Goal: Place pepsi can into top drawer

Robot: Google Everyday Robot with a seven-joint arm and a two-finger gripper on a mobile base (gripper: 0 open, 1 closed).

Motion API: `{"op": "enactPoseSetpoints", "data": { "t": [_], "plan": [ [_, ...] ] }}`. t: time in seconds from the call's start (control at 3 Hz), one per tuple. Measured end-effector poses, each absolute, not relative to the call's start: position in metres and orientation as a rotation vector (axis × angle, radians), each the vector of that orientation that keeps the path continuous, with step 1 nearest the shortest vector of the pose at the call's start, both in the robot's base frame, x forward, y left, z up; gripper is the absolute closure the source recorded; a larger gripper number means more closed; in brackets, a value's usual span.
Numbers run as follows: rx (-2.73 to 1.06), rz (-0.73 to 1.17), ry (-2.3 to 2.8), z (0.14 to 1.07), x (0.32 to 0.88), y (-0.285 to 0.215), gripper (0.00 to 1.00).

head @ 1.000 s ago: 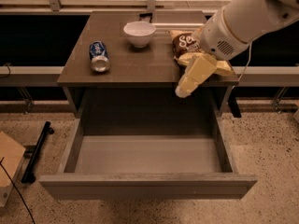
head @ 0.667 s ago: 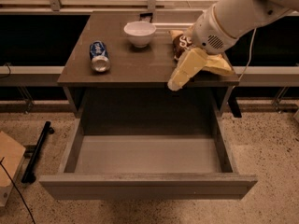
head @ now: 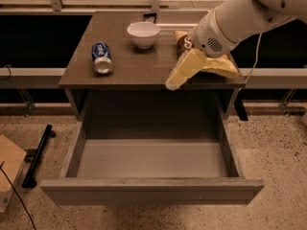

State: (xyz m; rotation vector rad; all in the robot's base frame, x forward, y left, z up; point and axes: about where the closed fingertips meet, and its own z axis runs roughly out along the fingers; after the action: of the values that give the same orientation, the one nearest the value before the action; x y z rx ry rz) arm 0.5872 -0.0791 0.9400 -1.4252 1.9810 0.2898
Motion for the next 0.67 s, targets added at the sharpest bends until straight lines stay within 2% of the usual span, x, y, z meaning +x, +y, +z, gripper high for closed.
{"op": "enactPoseSetpoints", "data": {
  "t": [0.67],
  "plan": [
    [-1.290,0.343,1.910,0.929,0.635,-0.035,0.00]
  ]
}}
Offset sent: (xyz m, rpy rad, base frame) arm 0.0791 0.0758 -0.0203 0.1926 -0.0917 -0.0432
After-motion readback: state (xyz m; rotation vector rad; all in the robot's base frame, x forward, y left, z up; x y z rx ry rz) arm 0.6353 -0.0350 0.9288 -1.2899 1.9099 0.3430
